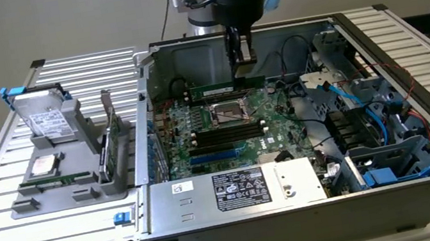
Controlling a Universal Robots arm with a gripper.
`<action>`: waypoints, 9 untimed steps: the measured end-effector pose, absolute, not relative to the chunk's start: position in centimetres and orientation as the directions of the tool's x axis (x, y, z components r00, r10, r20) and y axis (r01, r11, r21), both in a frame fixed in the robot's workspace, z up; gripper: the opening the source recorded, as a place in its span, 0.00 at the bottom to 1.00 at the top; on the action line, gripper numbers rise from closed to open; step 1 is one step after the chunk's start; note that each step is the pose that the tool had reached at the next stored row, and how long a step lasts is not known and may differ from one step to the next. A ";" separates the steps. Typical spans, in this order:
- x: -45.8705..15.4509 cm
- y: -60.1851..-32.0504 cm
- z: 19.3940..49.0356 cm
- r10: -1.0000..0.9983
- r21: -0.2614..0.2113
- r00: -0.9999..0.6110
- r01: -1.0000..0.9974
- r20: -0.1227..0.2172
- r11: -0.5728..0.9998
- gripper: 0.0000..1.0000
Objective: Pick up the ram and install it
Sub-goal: 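Insert the ram into the slot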
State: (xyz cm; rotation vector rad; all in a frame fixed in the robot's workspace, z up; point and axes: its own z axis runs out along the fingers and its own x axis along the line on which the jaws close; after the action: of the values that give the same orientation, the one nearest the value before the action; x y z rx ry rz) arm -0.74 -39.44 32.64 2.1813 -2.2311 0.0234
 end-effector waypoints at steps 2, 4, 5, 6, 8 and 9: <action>-0.7 -39.6 32.3 -0.999 0.002 -0.022 -1.000 0.026 0.022 0.13; -0.7 -39.8 32.0 -0.999 0.000 -0.023 -1.000 0.026 0.023 0.13; -0.7 -39.9 31.9 -0.999 0.000 -0.023 -1.000 0.026 0.023 0.13; -0.7 -40.0 31.7 -0.999 0.000 -0.023 -1.000 0.026 0.023 0.13; -0.7 -40.0 31.5 -0.999 -0.001 -0.023 -1.000 0.026 0.023 0.13; -0.7 -40.0 31.4 -0.999 -0.002 -0.023 -1.000 0.026 0.023 0.13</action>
State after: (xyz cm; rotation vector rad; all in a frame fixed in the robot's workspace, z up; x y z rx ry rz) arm -0.75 -39.98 31.35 2.1840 -2.2339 0.0306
